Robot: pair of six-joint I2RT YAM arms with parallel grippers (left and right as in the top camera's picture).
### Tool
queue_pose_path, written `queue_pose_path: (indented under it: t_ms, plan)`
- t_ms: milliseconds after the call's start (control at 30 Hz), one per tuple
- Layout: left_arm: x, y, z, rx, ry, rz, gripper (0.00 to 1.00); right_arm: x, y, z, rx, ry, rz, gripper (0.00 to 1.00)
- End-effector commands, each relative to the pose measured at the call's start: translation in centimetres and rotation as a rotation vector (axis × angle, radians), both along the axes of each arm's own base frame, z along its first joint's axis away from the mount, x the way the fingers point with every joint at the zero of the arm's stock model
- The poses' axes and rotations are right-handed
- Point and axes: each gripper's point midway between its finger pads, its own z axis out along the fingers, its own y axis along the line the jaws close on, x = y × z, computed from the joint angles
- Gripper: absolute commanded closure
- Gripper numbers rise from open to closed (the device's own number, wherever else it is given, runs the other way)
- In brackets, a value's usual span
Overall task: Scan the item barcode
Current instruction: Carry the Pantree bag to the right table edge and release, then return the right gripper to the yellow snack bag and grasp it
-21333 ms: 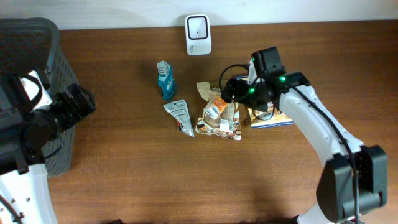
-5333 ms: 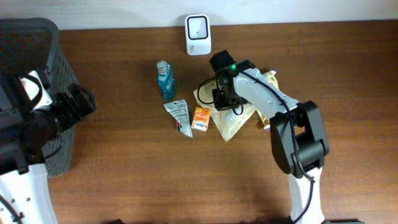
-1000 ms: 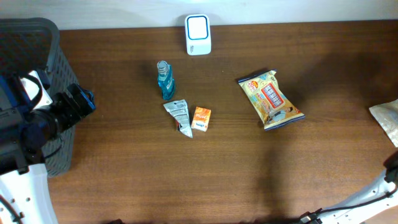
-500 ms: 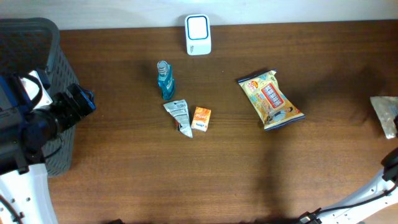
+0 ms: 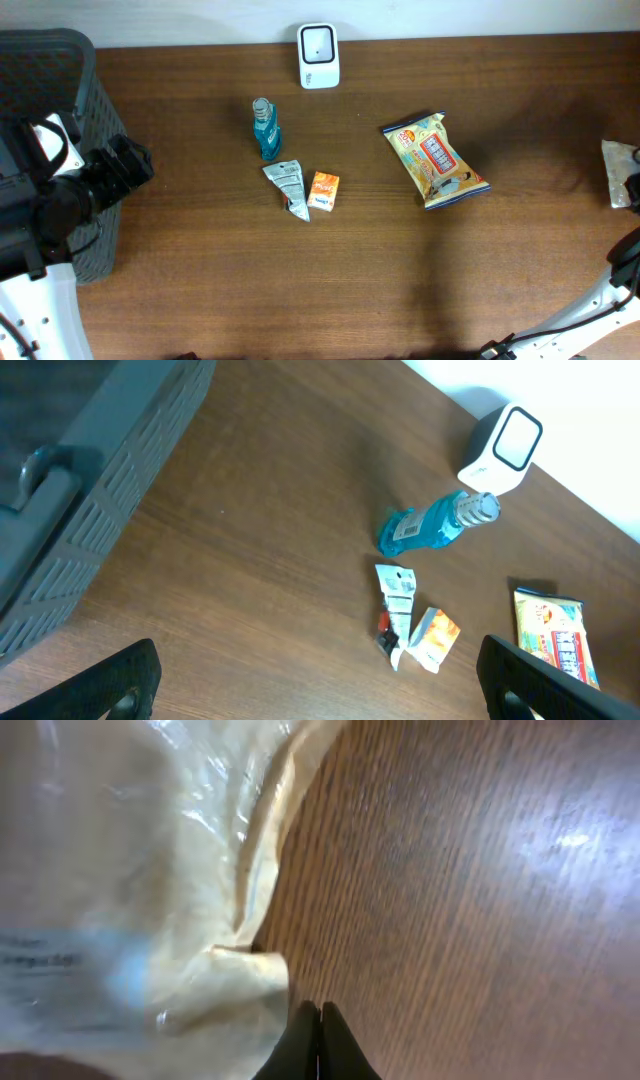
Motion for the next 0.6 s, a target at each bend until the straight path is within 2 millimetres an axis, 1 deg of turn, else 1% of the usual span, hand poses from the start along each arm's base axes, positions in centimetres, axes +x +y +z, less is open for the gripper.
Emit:
queue_pose_path:
  t_ms: [0, 33, 100, 167, 200, 233, 267, 300, 333, 367, 433, 467, 500, 567]
  plan:
    - [0.0, 0.0, 0.0, -0.013, 0.001, 0.008, 0.01, 1.9, -1.6, 7.9, -0.114, -0.111, 0.008, 0.96]
    - [0.0, 0.0, 0.0, -0.013, 0.001, 0.008, 0.01, 2.5, -1.4, 9.6, -0.118, -0.144, 0.020, 0.96]
    - [0.0, 0.0, 0.0, -0.013, 0.001, 0.008, 0.01, 3.6, -0.6, 12.2, -0.117, -0.200, 0.046, 0.94]
    - [0.0, 0.0, 0.0, -0.013, 0.001, 0.008, 0.01, 5.1, 0.7, 15.0, -0.110, -0.275, 0.098, 0.89]
    - [0.0, 0.0, 0.0, -0.013, 0.001, 0.008, 0.01, 6.3, 1.9, 16.9, -0.107, -0.331, 0.154, 0.85]
    - [0.0, 0.0, 0.0, -0.013, 0.001, 0.008, 0.01, 7.2, 2.8, 18.1, -0.104, -0.366, 0.190, 0.81]
    - [0.0, 0.0, 0.0, -0.013, 0.001, 0.008, 0.01, 8.3, 4.2, 19.4, -0.098, -0.410, 0.242, 0.71]
    - [0.0, 0.0, 0.0, -0.013, 0.001, 0.008, 0.01, 9.6, 5.8, 20.5, -0.086, -0.455, 0.310, 0.59]
    - [0.0, 0.0, 0.0, -0.013, 0.001, 0.008, 0.01, 11.1, 7.6, 21.4, -0.075, -0.502, 0.399, 0.51]
    - [0.0, 0.0, 0.0, -0.013, 0.001, 0.008, 0.01, 12.3, 9.2, 21.9, -0.067, -0.533, 0.476, 0.39]
    - [0.0, 0.0, 0.0, -0.013, 0.001, 0.008, 0.01, 14.9, 13.8, 22.4, -0.037, -0.580, 0.686, 0.20]
    - [0.0, 0.0, 0.0, -0.013, 0.001, 0.008, 0.01, 15.6, 15.6, 22.2, -0.030, -0.571, 0.758, 0.14]
    - [0.0, 0.0, 0.0, -0.013, 0.001, 0.008, 0.01, 16.2, 17.8, 21.7, -0.020, -0.549, 0.839, 0.11]
    - [0.0, 0.0, 0.0, -0.013, 0.001, 0.008, 0.01, 17.0, 21.5, 20.7, 0.000, -0.508, 0.972, 0.04]
